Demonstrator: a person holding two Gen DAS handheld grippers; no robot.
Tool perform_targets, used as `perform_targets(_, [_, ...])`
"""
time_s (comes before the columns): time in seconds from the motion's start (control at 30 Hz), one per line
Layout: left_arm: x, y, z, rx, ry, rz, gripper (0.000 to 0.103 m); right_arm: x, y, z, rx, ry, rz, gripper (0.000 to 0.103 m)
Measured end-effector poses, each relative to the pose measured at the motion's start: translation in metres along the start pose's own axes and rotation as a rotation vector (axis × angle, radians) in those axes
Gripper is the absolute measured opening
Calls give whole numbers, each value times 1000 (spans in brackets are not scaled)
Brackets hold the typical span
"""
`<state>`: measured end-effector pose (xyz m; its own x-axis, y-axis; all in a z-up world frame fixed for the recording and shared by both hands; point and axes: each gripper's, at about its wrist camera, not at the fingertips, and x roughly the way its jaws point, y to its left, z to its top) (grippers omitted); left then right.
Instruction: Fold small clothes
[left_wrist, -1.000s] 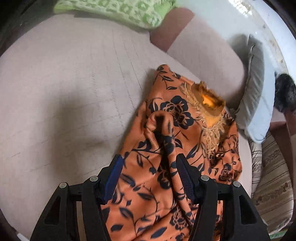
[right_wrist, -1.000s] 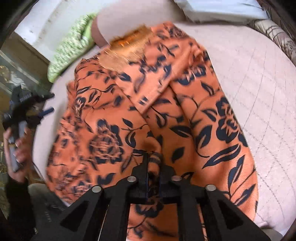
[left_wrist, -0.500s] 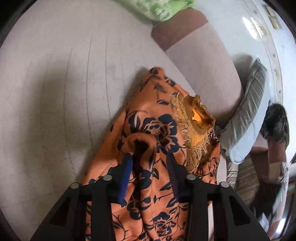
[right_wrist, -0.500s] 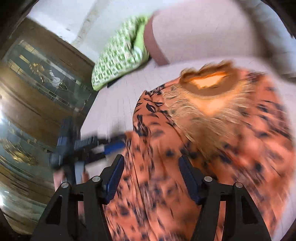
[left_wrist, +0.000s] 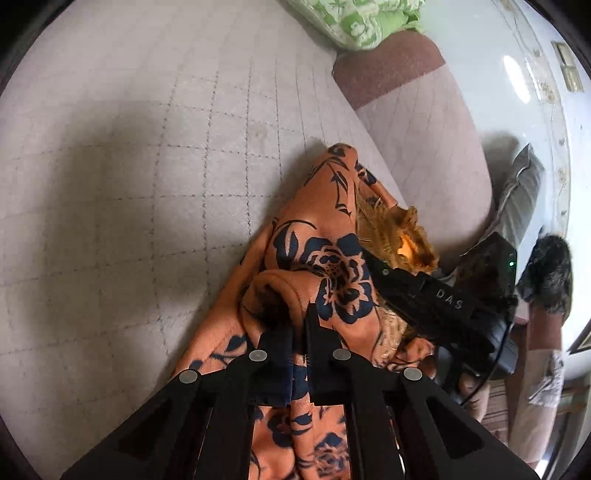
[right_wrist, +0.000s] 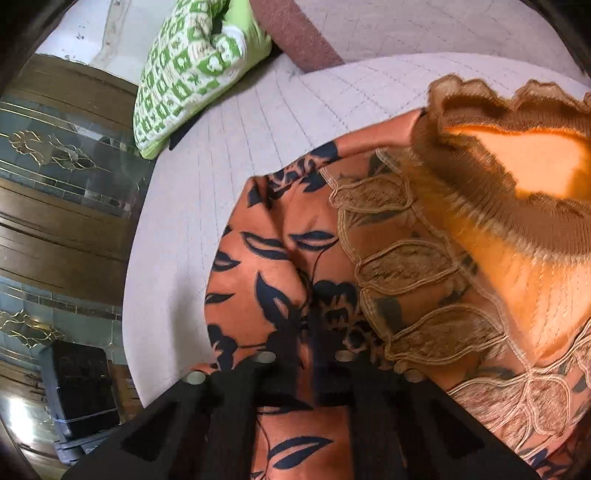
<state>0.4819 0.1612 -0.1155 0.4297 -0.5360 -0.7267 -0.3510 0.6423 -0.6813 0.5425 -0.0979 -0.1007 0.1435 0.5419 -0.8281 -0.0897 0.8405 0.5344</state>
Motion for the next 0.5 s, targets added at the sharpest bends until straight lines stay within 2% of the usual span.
perform_targets(0.07, [-16,4,-1,-30,-26,-6,3,-14,10,4,-39,-61,-21,2])
perform_targets(0.1, [-22,4,-3,-29,-38,-1,3,-27,13,4,-36,-108,-5,2])
perform_targets(0.17, [-24,8,0,-28,-51,35,3,-36,9,4,-12,-141,-15,2])
perform_targets(0.27, [-12,19,6,-75,-21,84,3,-17,-4,8,31,-105,-98,2])
perform_targets(0.33, [-9,22,7,-93,-13,83,4,-11,-11,8,43,-104,-144,2])
perform_targets(0.43, [-14,14,7,-92,-12,42,5,-7,-19,4,54,-104,-153,3])
perform_targets(0.5, [-12,5,7,-53,18,28,7,-23,-4,-6,23,-123,-131,10])
